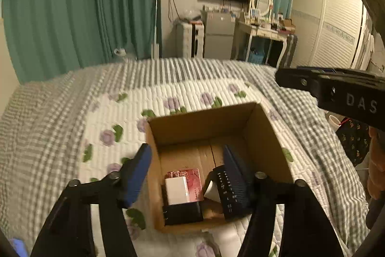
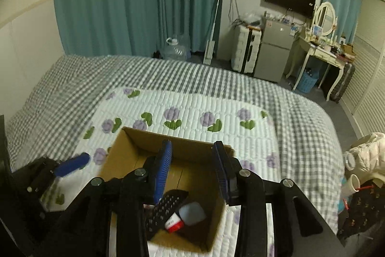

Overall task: Organize rigid objects
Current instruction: 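Lift both held items over the cardboard box and lower them inside, opening both tools, then grasp the white spray bottle with the left tool while the right tool grasps the white square charger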

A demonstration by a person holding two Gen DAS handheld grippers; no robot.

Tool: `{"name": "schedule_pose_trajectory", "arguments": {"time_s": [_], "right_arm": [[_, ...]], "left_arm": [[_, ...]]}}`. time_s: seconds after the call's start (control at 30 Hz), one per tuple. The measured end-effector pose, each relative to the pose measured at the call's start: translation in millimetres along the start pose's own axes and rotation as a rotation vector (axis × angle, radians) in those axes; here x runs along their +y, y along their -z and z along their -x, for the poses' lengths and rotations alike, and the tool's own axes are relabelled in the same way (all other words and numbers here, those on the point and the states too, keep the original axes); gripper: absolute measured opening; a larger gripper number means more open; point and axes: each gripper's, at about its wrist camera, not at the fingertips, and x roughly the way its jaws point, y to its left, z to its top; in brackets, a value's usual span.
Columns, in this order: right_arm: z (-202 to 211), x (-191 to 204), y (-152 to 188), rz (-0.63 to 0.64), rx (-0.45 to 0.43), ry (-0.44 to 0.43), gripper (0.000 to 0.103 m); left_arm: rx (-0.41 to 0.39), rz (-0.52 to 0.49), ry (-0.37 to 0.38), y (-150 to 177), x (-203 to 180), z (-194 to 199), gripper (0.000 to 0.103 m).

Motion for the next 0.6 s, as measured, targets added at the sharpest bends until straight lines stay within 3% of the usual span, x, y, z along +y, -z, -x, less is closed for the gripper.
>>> {"name": "schedule_pose_trajectory", "arguments": {"time_s": [0.1,0.17,0.23,0.3,0.37,0.5,0.6], "right_arm": [[36,1,7,-0.003,-0.022,0.003,0.048],[60,3,17,0.000,-0.038,0.007,0.062],[78,4,27,-0.002,-0.045,0.008,0.071],[95,6,39,-0.003,-0.045,0.020,0.076],[108,7,53,-0.003,-0.050,0.025,0.090],[123,8,80,-0.025,-0.053,0.049,0.095],[123,13,101,-0.026,-0.035,0.055,0.096]], "left_arm": [[-0.021,-0.003,-0.010,4,-2,29,0.071],[-0.037,-0.008,-0.007,10,-4,49,0.074],[-0.044,-0.007,-0.021,17,-6,65,0.085],[-0.059,-0.007,-0.025,27,-6,79,0.088],[-0.059,0.002,-0.029,36,-6,88,0.090],[-0.078,0.013,-0.044,54,-5,101,0.102],[-0.065,-0.002,-0.064,72,-6,100,0.103]]}}
